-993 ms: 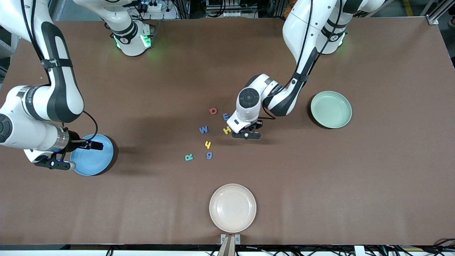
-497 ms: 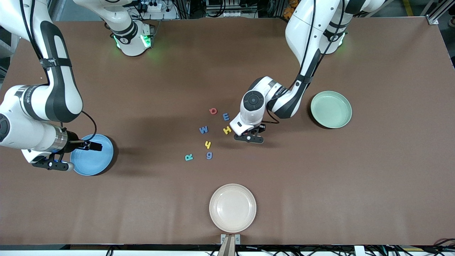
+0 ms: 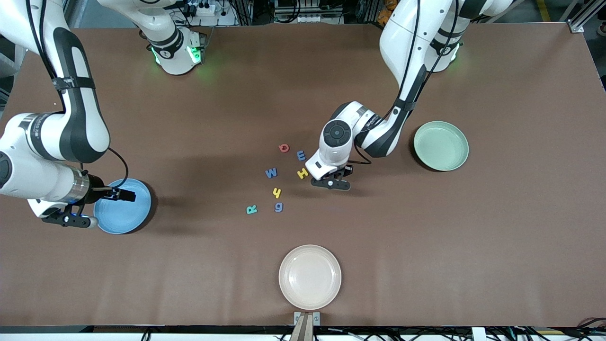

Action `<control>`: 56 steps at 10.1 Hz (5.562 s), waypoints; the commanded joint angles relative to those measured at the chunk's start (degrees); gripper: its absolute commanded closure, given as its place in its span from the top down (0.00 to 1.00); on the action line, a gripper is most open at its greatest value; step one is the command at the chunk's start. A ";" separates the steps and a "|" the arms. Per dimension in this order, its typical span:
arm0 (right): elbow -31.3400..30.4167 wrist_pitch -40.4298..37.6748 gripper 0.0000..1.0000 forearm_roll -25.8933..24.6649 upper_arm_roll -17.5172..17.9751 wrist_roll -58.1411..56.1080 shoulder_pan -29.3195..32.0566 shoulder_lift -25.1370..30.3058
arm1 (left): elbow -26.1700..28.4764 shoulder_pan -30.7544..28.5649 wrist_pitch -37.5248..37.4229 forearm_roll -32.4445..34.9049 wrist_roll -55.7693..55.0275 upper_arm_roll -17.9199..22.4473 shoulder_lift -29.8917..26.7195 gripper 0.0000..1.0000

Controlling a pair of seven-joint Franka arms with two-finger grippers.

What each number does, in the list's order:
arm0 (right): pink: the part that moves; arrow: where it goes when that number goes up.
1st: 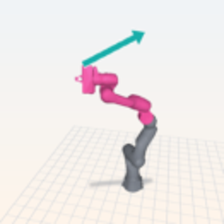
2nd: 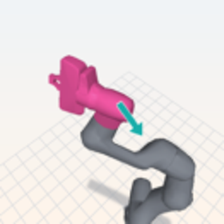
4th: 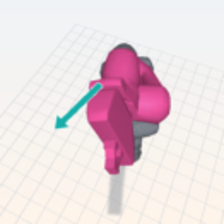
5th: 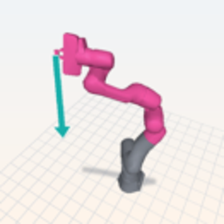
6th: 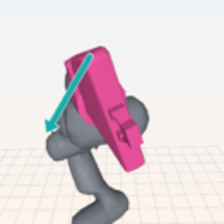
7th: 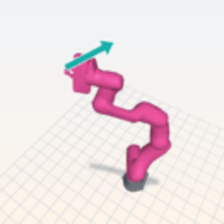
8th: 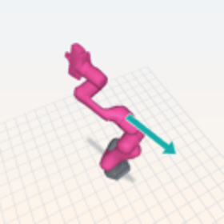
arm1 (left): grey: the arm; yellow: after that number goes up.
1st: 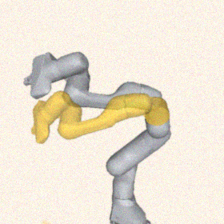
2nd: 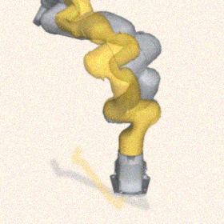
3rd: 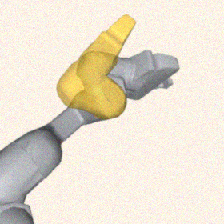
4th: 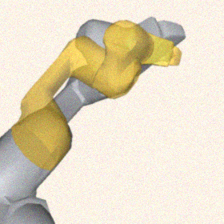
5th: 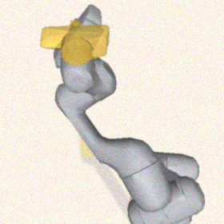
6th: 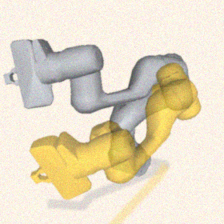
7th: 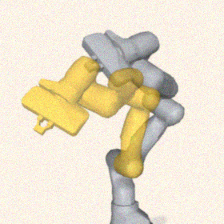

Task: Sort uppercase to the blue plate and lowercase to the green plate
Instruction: 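Carry the pink w to the green plate while the right gripper reaches letters, then release the pink w onto the green plate while the right gripper lowers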

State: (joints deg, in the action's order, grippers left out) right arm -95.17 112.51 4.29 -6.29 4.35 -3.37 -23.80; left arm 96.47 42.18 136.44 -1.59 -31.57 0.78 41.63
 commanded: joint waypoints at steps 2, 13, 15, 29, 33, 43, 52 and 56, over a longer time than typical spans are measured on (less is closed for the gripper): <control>0.34 -0.36 1.00 0.72 0.22 0.75 0.21 0.25 | 2.05 0.44 0.23 -1.05 -1.03 0.27 -0.14 0.32; 0.43 -0.27 1.00 0.81 0.31 0.84 -0.40 0.25 | 1.70 -5.16 -12.23 -0.96 6.76 0.10 -6.37 0.19; 0.34 -0.01 1.00 0.89 0.31 3.98 -2.41 0.25 | 2.05 -10.60 -15.05 -0.96 14.04 -0.17 -9.27 0.19; -0.19 12.90 1.00 3.00 0.22 10.24 -27.20 -6.94 | 46.24 -37.88 1.19 1.59 43.44 -4.65 -34.95 0.16; -0.10 16.86 1.00 2.56 0.22 11.37 -30.80 -10.29 | 50.22 -37.88 5.86 2.55 43.26 -4.47 -33.98 0.76; -13.88 34.52 1.00 2.39 0.22 12.79 -41.01 -12.94 | 41.95 -37.87 4.36 4.05 33.15 -6.67 -34.42 0.98; -12.94 33.22 1.00 2.39 0.13 13.32 -41.63 -12.14 | 37.12 -37.88 -4.69 4.05 33.15 -6.67 -34.86 0.98; -12.93 33.39 0.05 2.30 0.05 12.97 -41.63 -12.14 | 37.12 -37.88 -4.78 4.05 32.98 -6.67 -34.77 0.97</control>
State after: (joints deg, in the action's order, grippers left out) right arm -107.60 146.51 6.59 -5.86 17.32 -44.50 -36.87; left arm 133.65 4.64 132.80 0.93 2.91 -5.52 7.75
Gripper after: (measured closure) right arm 0.145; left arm 0.026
